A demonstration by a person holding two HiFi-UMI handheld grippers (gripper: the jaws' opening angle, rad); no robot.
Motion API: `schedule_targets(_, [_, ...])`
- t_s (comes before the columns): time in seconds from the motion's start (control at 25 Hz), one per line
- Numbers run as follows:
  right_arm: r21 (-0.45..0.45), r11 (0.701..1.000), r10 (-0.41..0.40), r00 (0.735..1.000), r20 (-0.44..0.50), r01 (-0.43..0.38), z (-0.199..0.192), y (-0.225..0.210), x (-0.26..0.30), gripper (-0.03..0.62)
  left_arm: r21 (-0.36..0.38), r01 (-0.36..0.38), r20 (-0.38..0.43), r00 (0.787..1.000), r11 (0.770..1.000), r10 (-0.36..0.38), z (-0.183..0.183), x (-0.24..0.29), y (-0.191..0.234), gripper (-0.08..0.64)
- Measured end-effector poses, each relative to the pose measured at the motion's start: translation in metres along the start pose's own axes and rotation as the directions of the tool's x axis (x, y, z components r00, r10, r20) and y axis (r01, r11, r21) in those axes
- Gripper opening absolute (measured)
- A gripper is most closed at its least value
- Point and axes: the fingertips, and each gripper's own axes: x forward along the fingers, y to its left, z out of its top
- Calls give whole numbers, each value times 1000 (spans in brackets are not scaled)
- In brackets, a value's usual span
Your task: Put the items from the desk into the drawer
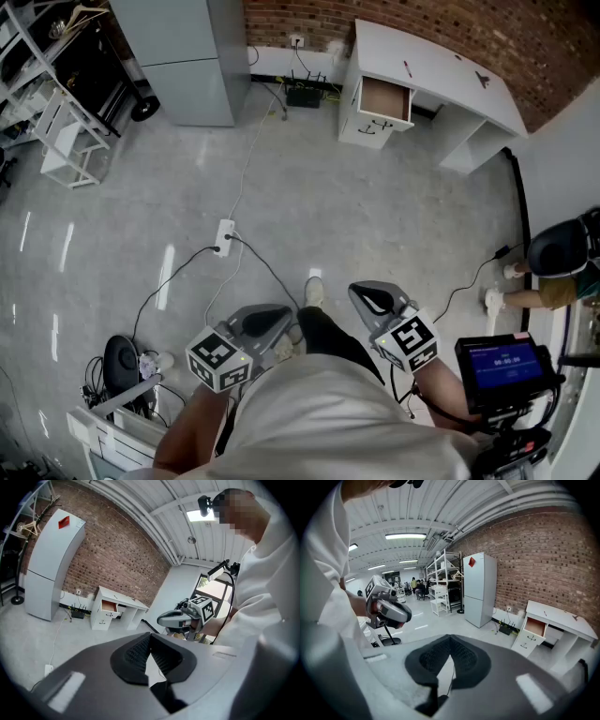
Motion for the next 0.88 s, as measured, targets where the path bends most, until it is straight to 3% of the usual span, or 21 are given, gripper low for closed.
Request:
schedule_targets(0.16, [-1, 1000, -24, 1000, 15, 24, 18, -21, 11, 2, 16, 19, -8, 1000, 1000, -19, 22, 9, 6, 9])
schedule_targets(0.4, [8, 1000, -6, 999, 50, 6, 45, -156, 45, 2, 56, 7, -50, 999, 998, -4, 98, 119, 61, 9])
schedule_targets(0.56, [-79, 993, -91, 996, -1, 90, 43, -219, 55, 2, 85, 18, -35, 999, 996, -15, 135, 168, 80, 9])
schedule_targets(0.88, [41, 992, -123, 992, 5, 123, 44, -296, 84, 20, 76, 74, -48, 996, 994, -71, 168, 230, 132, 9])
